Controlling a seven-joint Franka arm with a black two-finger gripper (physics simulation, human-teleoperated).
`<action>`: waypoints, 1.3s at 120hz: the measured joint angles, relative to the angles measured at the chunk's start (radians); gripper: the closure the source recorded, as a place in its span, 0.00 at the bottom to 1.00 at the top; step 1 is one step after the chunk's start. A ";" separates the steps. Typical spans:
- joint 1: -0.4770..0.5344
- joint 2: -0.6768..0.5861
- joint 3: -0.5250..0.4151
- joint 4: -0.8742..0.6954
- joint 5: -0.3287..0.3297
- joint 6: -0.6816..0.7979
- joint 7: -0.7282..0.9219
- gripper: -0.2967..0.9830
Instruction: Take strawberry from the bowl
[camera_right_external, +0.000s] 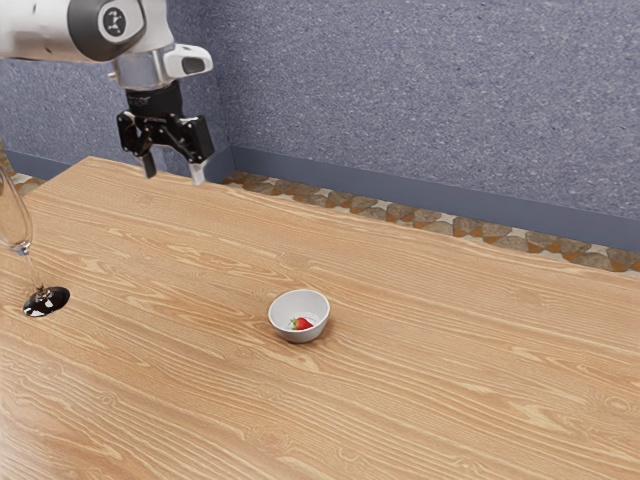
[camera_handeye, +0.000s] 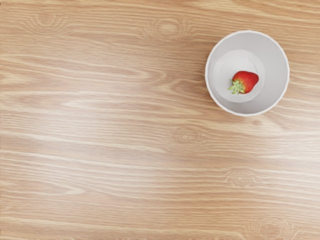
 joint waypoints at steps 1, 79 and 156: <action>0.000 0.000 0.000 0.000 0.000 -0.001 0.000 0.23; 0.005 0.504 -0.240 0.150 0.011 0.204 0.497 0.32; 0.036 0.543 -0.205 -0.054 -0.024 0.569 0.991 0.52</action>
